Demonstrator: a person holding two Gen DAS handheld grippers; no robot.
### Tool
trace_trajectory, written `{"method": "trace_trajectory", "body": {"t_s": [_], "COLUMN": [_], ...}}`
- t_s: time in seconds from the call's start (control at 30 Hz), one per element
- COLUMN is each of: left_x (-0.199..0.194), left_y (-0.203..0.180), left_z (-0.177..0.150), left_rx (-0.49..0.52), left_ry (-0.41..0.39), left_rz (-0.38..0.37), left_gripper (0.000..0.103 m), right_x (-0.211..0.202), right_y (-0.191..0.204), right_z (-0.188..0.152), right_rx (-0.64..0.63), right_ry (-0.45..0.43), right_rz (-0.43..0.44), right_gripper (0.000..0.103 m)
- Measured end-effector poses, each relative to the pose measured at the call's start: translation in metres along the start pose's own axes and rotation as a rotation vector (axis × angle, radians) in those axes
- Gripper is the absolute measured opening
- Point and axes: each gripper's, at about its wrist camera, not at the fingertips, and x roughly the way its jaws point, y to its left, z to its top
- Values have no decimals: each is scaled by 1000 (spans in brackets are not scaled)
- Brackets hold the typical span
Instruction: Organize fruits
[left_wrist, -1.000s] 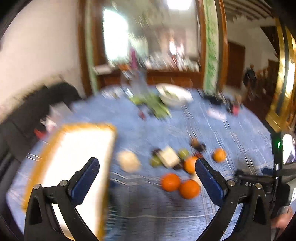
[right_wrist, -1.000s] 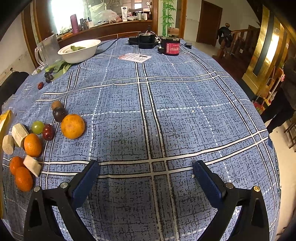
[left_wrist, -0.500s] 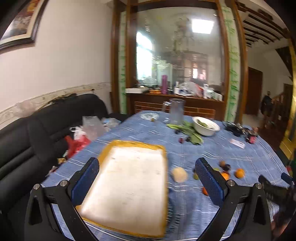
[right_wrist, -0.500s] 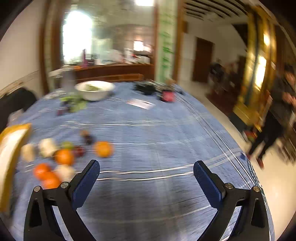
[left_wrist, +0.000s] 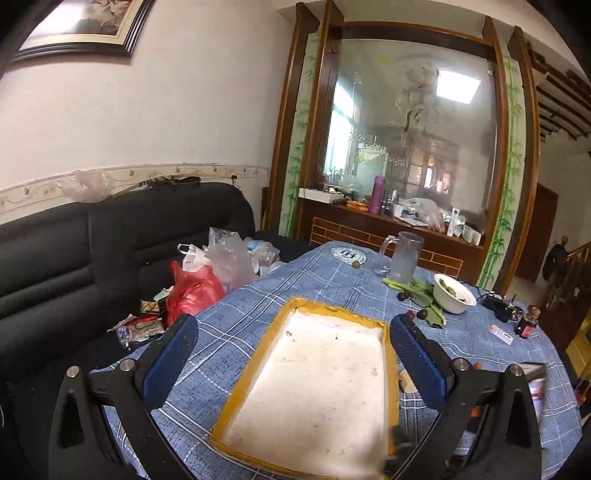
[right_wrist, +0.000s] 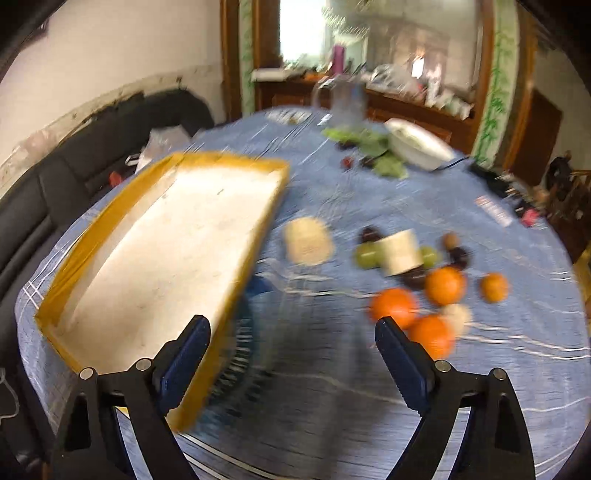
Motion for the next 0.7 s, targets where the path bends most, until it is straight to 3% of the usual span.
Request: {"method": "trace_trajectory", "body": {"t_s": [0.13,0.2,0.33,0.37,0.4,0.47,0.57,0.63,0.7], "left_x": [0,9,31,36,42,54,74,94,111], "left_y": [-9,-18,-52,-65,-78,-109,-147,-174,-190], "left_z": [-1,-2,-9,-11,-13,-15,-19,-27,-35], "left_rx": [44,59,87,97,108,134,152,160,172], "left_ry": [-12,18,106,129,155,207,286,355,428], "left_rz": [-63,-116,-220,-261,-306,-394,-491,-548,-574], "left_gripper": [103,103,103,103,103,103,103,96,79], "right_x": [-23,-38,-54,-53,-52,-50,-41,-33,-28], "right_y": [-12,-46,-144,-165,-193,-226,-252,-259,-262], "right_z": [-4,-1,0,1,-2,-6,-8,-9,-10], "right_rx": [16,79,235,274,334,412,471,487,496], "right_ry": [-48,-80,-119,-110,-96,-81,-78,-81,-89], "right_rz": [74,81,-7,-31,-38,-13,21,57,85], "right_gripper": [86,86,86,82,72,63,61,61,61]}}
